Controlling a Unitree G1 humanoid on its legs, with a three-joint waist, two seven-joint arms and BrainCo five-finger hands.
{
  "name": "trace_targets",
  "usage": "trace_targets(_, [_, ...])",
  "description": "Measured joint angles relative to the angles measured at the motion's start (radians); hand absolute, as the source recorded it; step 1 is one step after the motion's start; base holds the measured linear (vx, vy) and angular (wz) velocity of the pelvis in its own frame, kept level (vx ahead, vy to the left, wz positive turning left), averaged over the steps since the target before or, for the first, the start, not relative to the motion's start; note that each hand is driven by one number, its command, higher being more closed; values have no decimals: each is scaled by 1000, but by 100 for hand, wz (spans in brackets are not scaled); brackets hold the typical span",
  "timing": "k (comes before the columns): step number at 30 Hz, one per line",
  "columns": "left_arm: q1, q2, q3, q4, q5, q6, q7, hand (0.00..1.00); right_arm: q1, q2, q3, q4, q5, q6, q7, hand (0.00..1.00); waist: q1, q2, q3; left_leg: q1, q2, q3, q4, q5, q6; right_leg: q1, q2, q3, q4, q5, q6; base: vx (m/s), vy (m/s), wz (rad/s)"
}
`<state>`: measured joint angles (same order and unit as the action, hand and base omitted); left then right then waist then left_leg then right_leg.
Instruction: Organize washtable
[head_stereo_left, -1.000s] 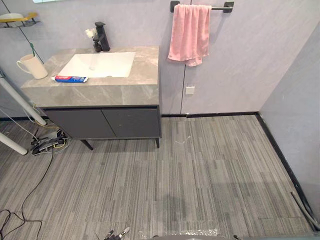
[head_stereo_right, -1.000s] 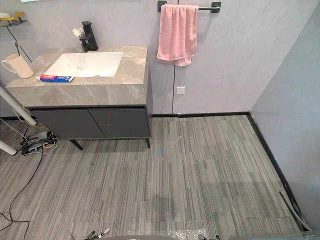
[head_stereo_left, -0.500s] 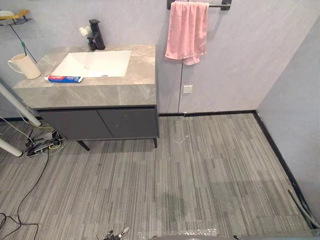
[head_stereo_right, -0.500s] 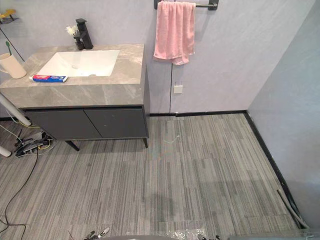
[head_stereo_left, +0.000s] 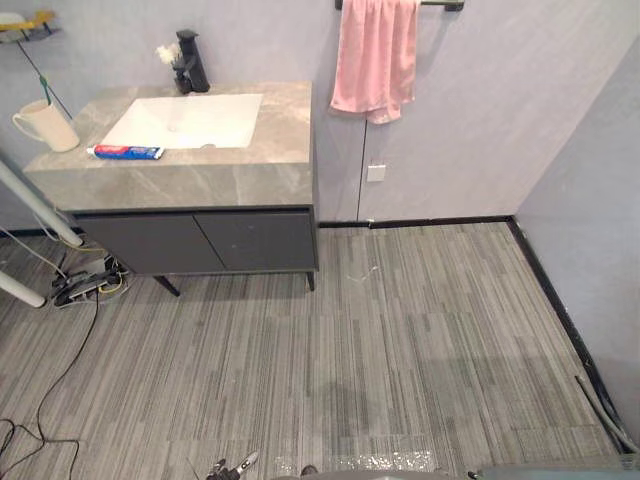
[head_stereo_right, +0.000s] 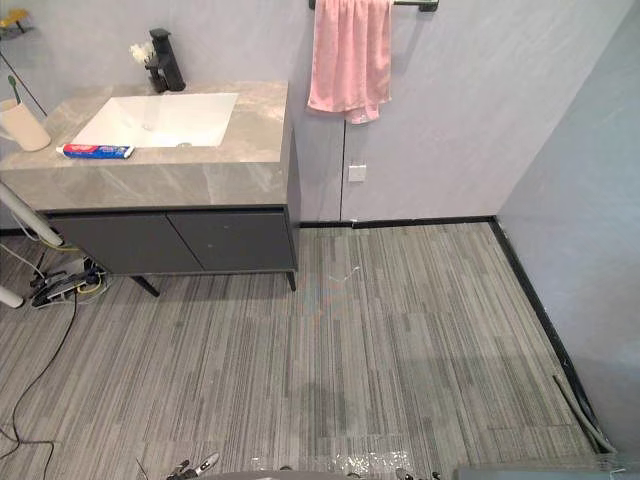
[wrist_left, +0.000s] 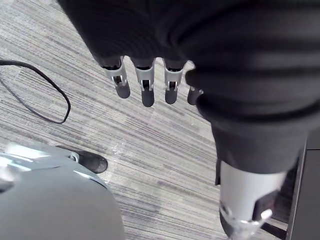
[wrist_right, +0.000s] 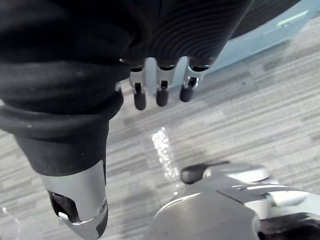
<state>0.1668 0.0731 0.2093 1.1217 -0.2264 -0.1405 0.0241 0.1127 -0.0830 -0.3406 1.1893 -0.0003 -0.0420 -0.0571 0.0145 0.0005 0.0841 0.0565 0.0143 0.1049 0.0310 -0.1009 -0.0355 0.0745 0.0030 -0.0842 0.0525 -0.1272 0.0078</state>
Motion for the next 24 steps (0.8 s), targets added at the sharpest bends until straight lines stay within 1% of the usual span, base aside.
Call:
trace_targets(1, [1, 3, 3, 0, -7, 0, 0, 0, -1, 7, -7, -1, 1, 0, 0, 0, 0, -4, 10, -15, 8, 1, 62, -34, -8, -1, 3, 1, 30, -19, -9, 27, -92, -4])
trace_targets(2, [8, 1, 21, 0, -9, 2, -1, 0, 0, 15, -6, -7, 0, 0, 2, 0, 0, -5, 11, -34, 24, 9, 153, -76, -25, -3, 10, 4, 63, -44, -17, -6, -102, -6])
trace_targets(3, [10, -1, 52, -8, -9, 1, -1, 0, -1, 23, -4, -15, -2, 0, 3, 0, 1, -14, 15, -102, 39, 14, 323, -101, -53, 1, 10, 12, 80, -68, -39, -6, -105, -6])
trace_targets(4, [10, -4, 80, -14, -9, 2, -2, 0, 0, 22, -2, -19, -5, 0, 4, 0, 1, -16, 16, -157, 55, 22, 441, -102, -51, 2, 14, 12, 87, -79, -38, -10, -115, -21])
trace_targets(5, [10, -27, 129, -41, -11, 6, -1, 0, 5, 13, 9, -36, -10, 1, 7, 0, 6, 1, 24, -264, 114, 43, 687, -82, -21, 13, 42, 31, 97, -94, -58, 2, -86, -37])
trace_targets(6, [19, -45, 149, -52, -17, 6, -1, 0, 3, 6, 16, -43, -9, 1, 9, 0, 10, 20, 29, -308, 145, 46, 788, -56, -5, 18, 61, 45, 104, -101, -72, 30, -39, -70])
trace_targets(7, [33, -63, 168, -58, -38, 7, 1, 0, 6, -5, 44, -58, -9, 2, 5, 0, 22, 31, 36, -376, 176, 48, 921, -32, -13, 30, 81, 80, 113, -114, -96, 110, 18, -81])
trace_targets(8, [35, -61, 160, -62, -41, 9, 0, 0, 2, -5, 47, -59, -11, 6, 1, 0, 28, 30, 37, -406, 171, 47, 932, -58, -16, 34, 80, 109, 123, -123, -109, 149, 29, -74])
trace_targets(10, [34, -60, 132, -72, -41, 8, -1, 0, -9, -6, 53, -59, -18, 7, -2, 0, 29, 26, 36, -442, 137, 42, 857, -78, 8, 40, 68, 137, 121, -133, -116, 249, 51, -46])
trace_targets(11, [33, -54, 105, -74, -42, 4, -2, 0, -25, -15, 75, -57, -57, 8, -4, 0, 31, 21, 36, -472, 80, 30, 699, -78, 9, 40, 43, 159, 121, -156, -111, 290, 84, -41])
trace_targets(12, [33, -49, 101, -74, -42, 3, -1, 0, -32, -18, 75, -53, -67, 9, -3, 0, 32, 21, 35, -475, 57, 22, 614, -69, -5, 36, 32, 168, 123, -167, -105, 306, 118, -58])
trace_targets(13, [38, -52, 92, -73, -43, 2, -1, 0, -37, -28, 73, -46, -85, 8, -1, 0, 47, 31, 26, -470, 29, 10, 462, -48, -34, 26, 19, 187, 130, -195, -95, 438, 211, -74])
trace_targets(14, [48, -48, 70, -71, -48, 3, -2, 0, -21, -29, 73, -46, -95, 8, 13, 0, 61, 29, 20, -468, 15, 6, 450, -60, -2, 26, 5, 205, 170, -241, -77, 491, 229, -80])
trace_targets(15, [61, -44, 64, -70, -49, 2, -3, 0, -10, -21, 73, -47, -99, 7, 15, 0, 64, 18, 8, -454, 11, 14, 438, -72, 23, 24, -5, 212, 216, -274, -49, 620, 211, -85])
trace_targets(16, [71, -19, 68, -55, -54, 3, -5, 0, -6, 1, 66, -48, -114, 7, 16, 0, 73, -28, -5, -433, -11, 58, 454, -68, 60, -62, -39, 196, 455, -335, 47, 457, 101, -53])
trace_targets(17, [63, -3, 63, -45, -52, 7, -5, 0, -7, 10, 64, -58, -119, 6, 17, 0, 55, -48, -8, -411, -24, 64, 458, -97, 70, -151, -62, 161, 669, -296, 144, 578, 116, -34])
trace_targets(18, [52, 5, 55, -42, -49, 8, -5, 0, -7, 14, 61, -75, -118, 6, 18, 0, 38, -51, 0, -368, -27, 63, 457, -115, 88, -222, -87, 133, 841, -219, 174, 580, 142, 0])
trace_targets(19, [44, 8, 53, -44, -48, 8, -6, 0, -9, 17, 62, -83, -117, 4, 16, 0, 24, -48, 10, -308, -26, 62, 452, -141, 92, -257, -106, 96, 954, -206, 151, 717, 164, -13])
trace_targets(20, [28, 10, 40, -51, -42, 8, -5, 0, -3, 19, 69, -120, -115, 3, 15, 0, 25, -39, 18, -187, -19, 72, 403, -167, 93, -288, -139, 20, 997, -220, 93, 595, 118, -21])
trace_targets(21, [25, 9, 34, -57, -39, 6, -5, 0, -2, 17, 75, -129, -115, 1, 15, 0, 25, -37, 19, -142, -14, 74, 372, -171, 91, -300, -150, -11, 978, -230, 77, 530, 60, -24])
trace_targets(22, [5, 7, 20, -67, -39, 4, -9, 0, -1, 12, 93, -148, -110, 0, 15, 0, 23, -31, 19, -65, -1, 75, 305, -170, 88, -326, -157, -82, 888, -244, 53, 383, 17, -6])
trace_targets(23, [-6, 5, 15, -72, -39, 4, -16, 0, -2, 13, 105, -156, -106, -1, 14, 0, 21, -26, 18, -38, 8, 75, 281, -169, 86, -343, -157, -115, 830, -244, 52, 456, 9, 4])
trace_targets(24, [-31, 1, -14, -73, -39, -1, -26, 0, -8, 6, 125, -170, -108, -1, 11, 0, 19, -20, 19, -4, 23, 71, 244, -167, 67, -383, -157, -149, 694, -235, 57, 381, -6, 17])
